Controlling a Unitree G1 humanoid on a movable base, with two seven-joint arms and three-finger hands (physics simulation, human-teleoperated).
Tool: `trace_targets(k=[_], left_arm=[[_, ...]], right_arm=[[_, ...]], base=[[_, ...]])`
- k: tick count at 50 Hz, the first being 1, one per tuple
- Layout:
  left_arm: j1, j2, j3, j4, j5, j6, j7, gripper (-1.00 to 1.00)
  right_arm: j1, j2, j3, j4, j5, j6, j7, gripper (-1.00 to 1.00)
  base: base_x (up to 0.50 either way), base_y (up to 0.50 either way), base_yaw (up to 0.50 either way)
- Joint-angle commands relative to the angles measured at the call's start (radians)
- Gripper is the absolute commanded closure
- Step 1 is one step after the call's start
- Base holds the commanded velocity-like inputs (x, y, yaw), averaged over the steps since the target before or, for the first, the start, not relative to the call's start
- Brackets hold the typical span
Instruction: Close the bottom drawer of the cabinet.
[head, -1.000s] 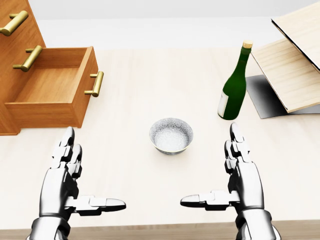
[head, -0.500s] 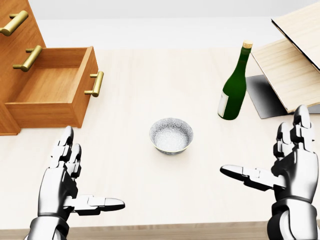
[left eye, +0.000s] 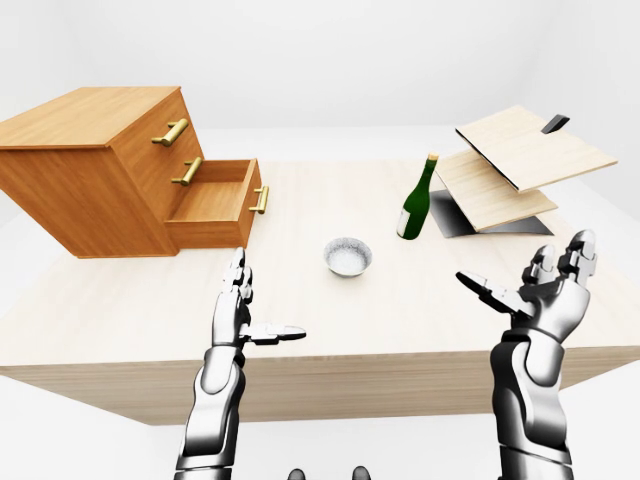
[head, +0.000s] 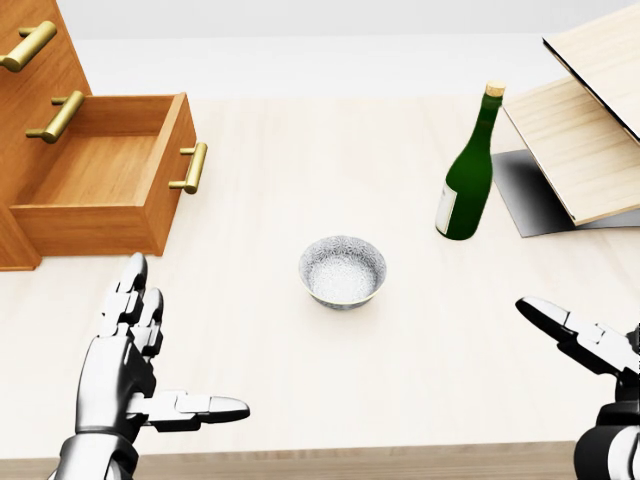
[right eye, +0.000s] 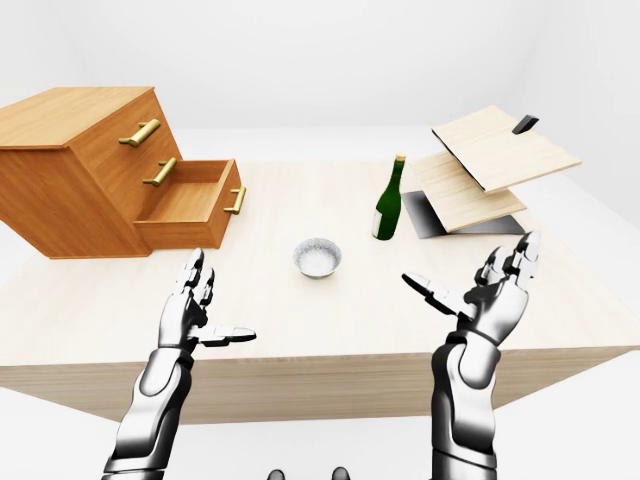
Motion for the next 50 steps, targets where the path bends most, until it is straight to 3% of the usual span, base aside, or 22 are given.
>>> trace_targets(k=[1, 32, 50], left_arm=[[0.003, -0.001, -0.002, -0.001, -0.003, 0.000, -0.001, -1.00], [0.000, 0.000, -0.001, -0.004, 0.000, 0.006, 0.004, -1.00], [-0.006, 0.001, 0.002, 0.013, -0.001, -0.007, 0.002, -1.00]], right_arm=[[0.015, 0.004, 0.013, -0.005, 0.019, 0.000, 0.070, -1.00], [0.016, 0.008, 0.020, -0.013, 0.007, 0.000, 0.117, -1.00], [0.014, 0.009, 0.024, -0.007, 0.005, 0.000, 0.121, -1.00]], base=[[0.00, 0.00, 0.00], [0.23, 0.00, 0.00], [0.28, 0.00, 0.00]])
